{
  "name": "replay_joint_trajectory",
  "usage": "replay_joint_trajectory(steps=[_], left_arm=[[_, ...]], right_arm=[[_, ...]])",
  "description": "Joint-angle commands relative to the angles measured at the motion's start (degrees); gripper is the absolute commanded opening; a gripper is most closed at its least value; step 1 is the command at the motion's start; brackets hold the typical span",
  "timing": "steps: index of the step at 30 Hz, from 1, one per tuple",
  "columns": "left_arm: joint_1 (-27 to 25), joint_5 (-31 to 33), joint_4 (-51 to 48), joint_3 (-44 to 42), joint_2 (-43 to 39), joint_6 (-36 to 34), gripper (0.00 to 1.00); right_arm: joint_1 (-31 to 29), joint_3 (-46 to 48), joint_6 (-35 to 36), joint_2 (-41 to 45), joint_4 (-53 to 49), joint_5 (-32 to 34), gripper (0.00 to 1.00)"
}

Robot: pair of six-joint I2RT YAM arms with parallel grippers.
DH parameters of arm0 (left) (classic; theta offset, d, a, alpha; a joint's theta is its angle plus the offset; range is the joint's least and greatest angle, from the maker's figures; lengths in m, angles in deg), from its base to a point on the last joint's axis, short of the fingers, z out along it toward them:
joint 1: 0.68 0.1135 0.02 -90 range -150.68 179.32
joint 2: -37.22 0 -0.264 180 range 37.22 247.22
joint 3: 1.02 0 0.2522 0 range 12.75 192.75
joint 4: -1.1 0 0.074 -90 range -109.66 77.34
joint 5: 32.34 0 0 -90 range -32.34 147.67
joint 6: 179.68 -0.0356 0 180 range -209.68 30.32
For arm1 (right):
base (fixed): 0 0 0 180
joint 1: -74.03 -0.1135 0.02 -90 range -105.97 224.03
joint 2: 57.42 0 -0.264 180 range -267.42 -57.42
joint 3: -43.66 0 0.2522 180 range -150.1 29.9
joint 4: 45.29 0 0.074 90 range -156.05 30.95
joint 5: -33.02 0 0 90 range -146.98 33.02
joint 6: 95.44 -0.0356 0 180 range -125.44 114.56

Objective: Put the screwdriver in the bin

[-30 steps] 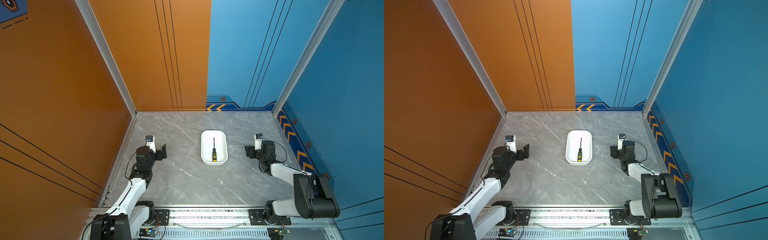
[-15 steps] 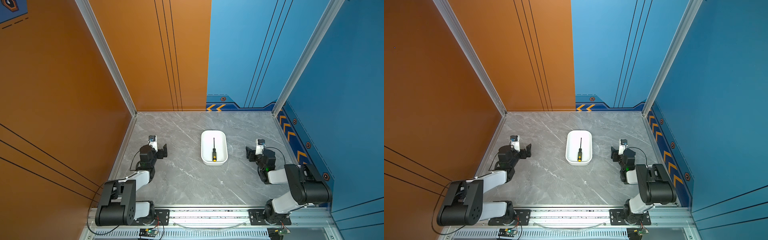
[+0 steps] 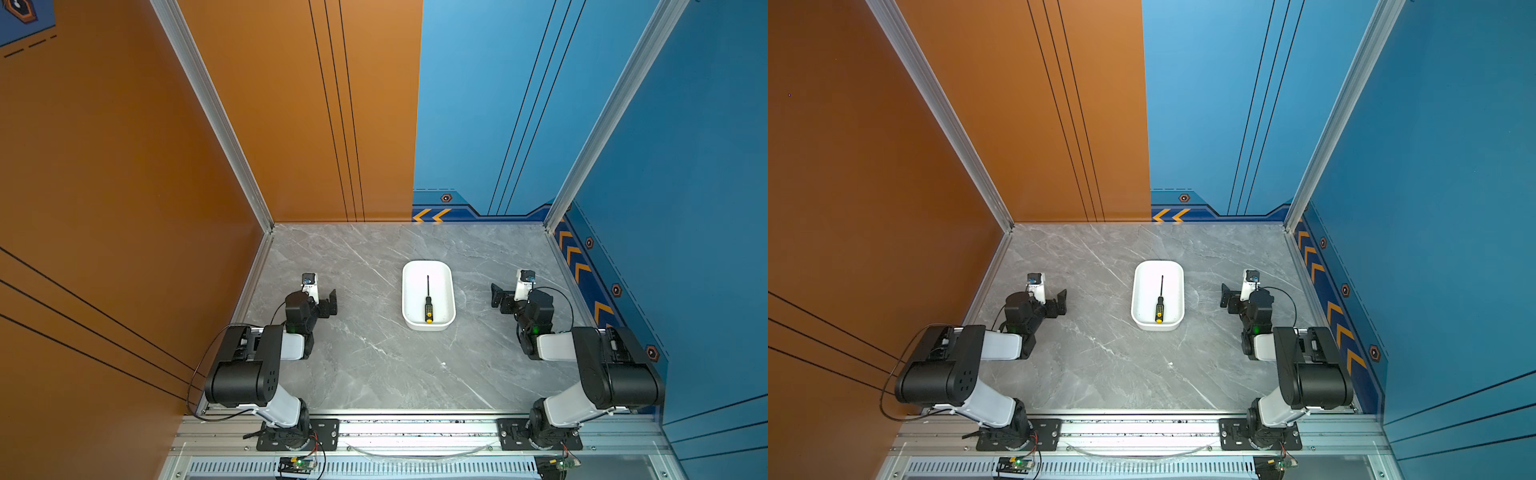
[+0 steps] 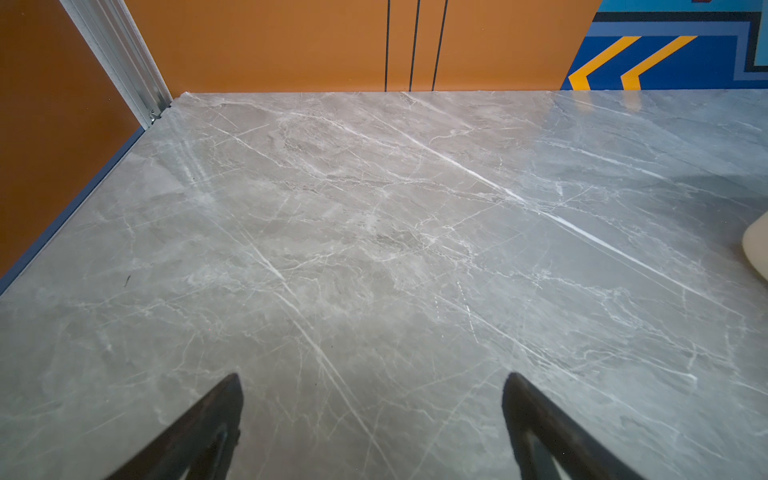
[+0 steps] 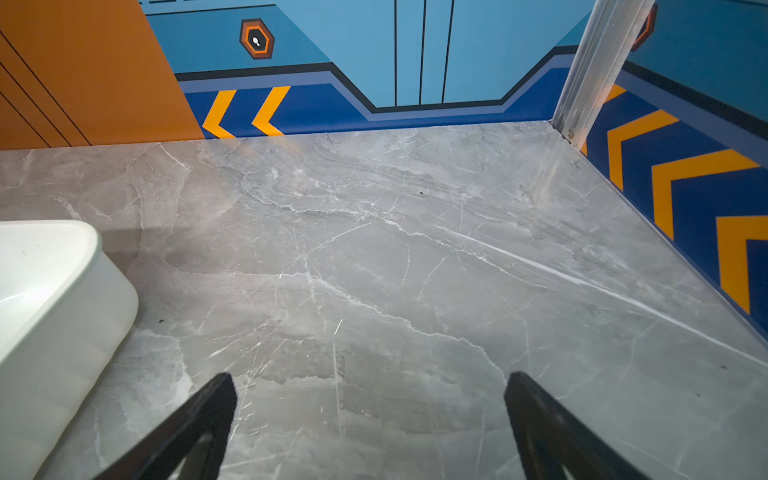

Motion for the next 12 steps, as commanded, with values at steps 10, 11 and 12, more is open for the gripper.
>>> replay_joint_trajectory(steps=[10,11,12], left_arm=[[-0.68,1.64,1.12,0.95,0.03,-0.31,0.98],[-0.76,1.77,1.05,1.0,0.01,-0.31,0.98],[-0.93,2.69,0.91,1.05,0.05,-0.41,0.98]], right_arm=[[-0.58,-1.04,-0.44,-0.03,-1.96,2.76,1.0],[-0.53,-1.0,-0.44,-0.02,-1.78,2.86,1.0],[-0.66,-0.92,-0.44,-0.06,-1.77,2.91,1.0]])
